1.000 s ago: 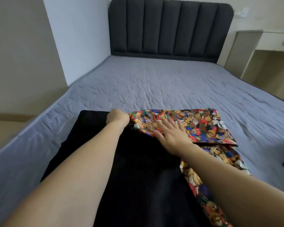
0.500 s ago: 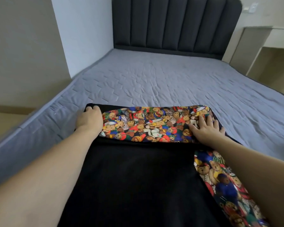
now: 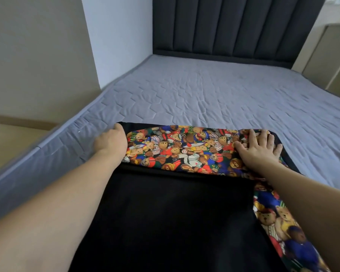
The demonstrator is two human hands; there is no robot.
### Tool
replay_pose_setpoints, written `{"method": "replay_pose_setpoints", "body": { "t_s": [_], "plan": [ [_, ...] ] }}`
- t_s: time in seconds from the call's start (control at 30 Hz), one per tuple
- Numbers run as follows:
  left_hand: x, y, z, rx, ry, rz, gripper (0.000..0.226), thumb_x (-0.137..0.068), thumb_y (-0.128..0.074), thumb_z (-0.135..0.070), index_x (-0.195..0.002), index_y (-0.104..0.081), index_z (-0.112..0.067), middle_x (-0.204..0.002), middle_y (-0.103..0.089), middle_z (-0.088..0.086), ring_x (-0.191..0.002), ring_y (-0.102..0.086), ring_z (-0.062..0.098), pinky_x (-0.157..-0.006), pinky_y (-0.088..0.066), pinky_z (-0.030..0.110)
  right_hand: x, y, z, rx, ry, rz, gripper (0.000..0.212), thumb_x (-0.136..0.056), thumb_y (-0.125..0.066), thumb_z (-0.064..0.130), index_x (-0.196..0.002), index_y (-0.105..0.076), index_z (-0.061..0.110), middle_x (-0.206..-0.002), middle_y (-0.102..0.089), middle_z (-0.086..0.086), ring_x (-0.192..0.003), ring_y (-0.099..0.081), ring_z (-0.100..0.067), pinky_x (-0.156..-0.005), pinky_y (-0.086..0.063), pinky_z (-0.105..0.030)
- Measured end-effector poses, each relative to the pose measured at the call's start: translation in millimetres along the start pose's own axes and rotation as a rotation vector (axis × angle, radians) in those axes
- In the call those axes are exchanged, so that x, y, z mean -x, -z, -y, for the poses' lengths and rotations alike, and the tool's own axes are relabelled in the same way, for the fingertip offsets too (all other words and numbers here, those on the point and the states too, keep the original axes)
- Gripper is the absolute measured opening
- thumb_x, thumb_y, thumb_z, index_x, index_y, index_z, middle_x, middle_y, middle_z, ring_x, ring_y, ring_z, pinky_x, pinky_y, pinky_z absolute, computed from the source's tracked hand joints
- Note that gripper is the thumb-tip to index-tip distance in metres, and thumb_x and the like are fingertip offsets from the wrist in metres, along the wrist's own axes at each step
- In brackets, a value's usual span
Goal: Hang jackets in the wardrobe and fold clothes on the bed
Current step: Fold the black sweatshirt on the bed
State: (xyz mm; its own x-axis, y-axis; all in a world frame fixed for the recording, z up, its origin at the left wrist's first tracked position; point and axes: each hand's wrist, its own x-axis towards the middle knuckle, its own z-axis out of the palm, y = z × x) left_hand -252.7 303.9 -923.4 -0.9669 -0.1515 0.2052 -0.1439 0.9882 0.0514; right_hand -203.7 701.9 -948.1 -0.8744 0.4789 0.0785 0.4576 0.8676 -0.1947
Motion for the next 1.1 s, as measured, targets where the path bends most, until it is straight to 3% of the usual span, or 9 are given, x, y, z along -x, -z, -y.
{"method": "replay_pose_setpoints", "body": {
  "t_s": [0.13, 0.23, 0.33, 0.4, 0.47, 0.57, 0.77, 1.0, 1.1],
  "plan": [
    [-4.4, 15.0, -15.8, -0.093, 0.096, -0.070, 0.039, -0.093, -0.046, -0.021, -0.128, -0.041, -0.007, -0.129, -0.052, 0.020, -0.117, -0.052, 0.036, -0.087, -0.040, 0.041, -6.3, 1.8, -7.7, -0.018, -0.034, 0.005, 0.084, -0.085, -0.016, 0.073, -0.155, 0.002, 0.029, -0.162, 0.014, -0.004, -0.148, 0.014, -0.027, -0.118, 0.010, -0.051],
    [1.8, 24.3, -64.8, -0.001, -0.146, -0.258, 0.044, -0.095, -0.036, -0.035, -0.131, -0.044, -0.012, -0.135, -0.050, 0.016, -0.123, -0.046, 0.034, -0.101, -0.033, 0.048, -11.1, -0.8, -11.5, 0.067, -0.016, 0.084, 0.088, -0.084, -0.014, 0.079, -0.155, 0.001, 0.028, -0.163, 0.009, -0.004, -0.149, 0.010, -0.028, -0.116, 0.009, -0.053],
    [21.8, 15.0, -134.6, 0.137, -0.508, 0.016, 0.062, -0.096, -0.011, -0.060, -0.150, -0.025, -0.032, -0.160, -0.022, 0.003, -0.147, -0.018, 0.027, -0.112, -0.004, 0.065, -16.3, -0.7, -11.5, 0.096, -0.022, 0.106, 0.090, -0.083, -0.015, 0.080, -0.155, 0.000, 0.028, -0.163, 0.009, -0.004, -0.149, 0.010, -0.028, -0.116, 0.008, -0.056],
    [29.8, -3.2, -159.6, 0.078, -0.578, 0.225, 0.067, -0.092, -0.004, -0.069, -0.153, -0.009, -0.042, -0.164, -0.004, -0.005, -0.151, 0.003, 0.023, -0.107, 0.015, 0.069, -17.4, -0.4, -13.2, 0.065, -0.027, 0.136, 0.091, -0.081, -0.016, 0.082, -0.155, 0.000, 0.031, -0.163, 0.011, -0.002, -0.149, 0.011, -0.028, -0.116, 0.008, -0.058],
    [25.6, -26.4, -158.3, 0.043, -0.537, 0.302, 0.068, -0.091, -0.001, -0.073, -0.153, 0.001, -0.045, -0.164, 0.004, -0.007, -0.151, 0.010, 0.022, -0.109, 0.018, 0.068, -15.6, -4.2, -17.8, 0.025, -0.033, 0.157, 0.091, -0.077, -0.014, 0.087, -0.153, 0.000, 0.039, -0.162, 0.013, 0.002, -0.149, 0.014, -0.026, -0.112, 0.011, -0.062],
    [15.0, -48.8, -137.2, 0.047, -0.454, 0.260, 0.072, -0.089, 0.001, -0.075, -0.153, 0.003, -0.044, -0.164, 0.006, -0.006, -0.150, 0.012, 0.020, -0.116, 0.015, 0.058, -5.8, -18.1, -24.2, -0.035, -0.018, 0.104, 0.086, -0.076, -0.009, 0.087, -0.150, 0.001, 0.047, -0.162, 0.015, 0.007, -0.148, 0.017, -0.022, -0.108, 0.015, -0.064],
    [11.8, -44.3, -111.2, 0.002, -0.416, 0.197, 0.075, -0.090, -0.002, -0.073, -0.156, 0.000, -0.036, -0.165, 0.003, -0.002, -0.150, 0.012, 0.019, -0.120, 0.012, 0.046, 7.9, -25.2, -25.6, -0.111, 0.002, -0.075, 0.071, -0.088, -0.010, 0.070, -0.153, -0.008, 0.041, -0.163, 0.005, 0.004, -0.149, 0.009, -0.023, -0.115, 0.009, -0.059],
    [14.9, -28.3, -66.1, -0.258, -0.293, 0.158, 0.084, -0.089, 0.004, -0.073, -0.156, 0.004, -0.023, -0.165, 0.006, 0.004, -0.151, 0.010, 0.024, -0.121, 0.009, 0.046, 47.6, -22.2, -17.9, -0.010, -0.103, -0.111, 0.073, -0.090, -0.008, 0.066, -0.155, -0.009, 0.033, -0.163, -0.002, -0.003, -0.148, 0.005, -0.035, -0.115, 0.012, -0.058],
    [18.5, -27.0, -40.6, -0.224, -0.250, 0.152, 0.084, -0.088, 0.002, -0.074, -0.156, 0.004, -0.025, -0.165, 0.006, 0.000, -0.151, 0.010, 0.021, -0.120, 0.009, 0.050, 69.0, -18.4, -23.7, 0.051, -0.112, -0.057, 0.076, -0.089, -0.004, 0.071, -0.155, -0.005, 0.033, -0.163, 0.002, -0.003, -0.148, 0.006, -0.037, -0.112, 0.015, -0.061]
  ]
}}
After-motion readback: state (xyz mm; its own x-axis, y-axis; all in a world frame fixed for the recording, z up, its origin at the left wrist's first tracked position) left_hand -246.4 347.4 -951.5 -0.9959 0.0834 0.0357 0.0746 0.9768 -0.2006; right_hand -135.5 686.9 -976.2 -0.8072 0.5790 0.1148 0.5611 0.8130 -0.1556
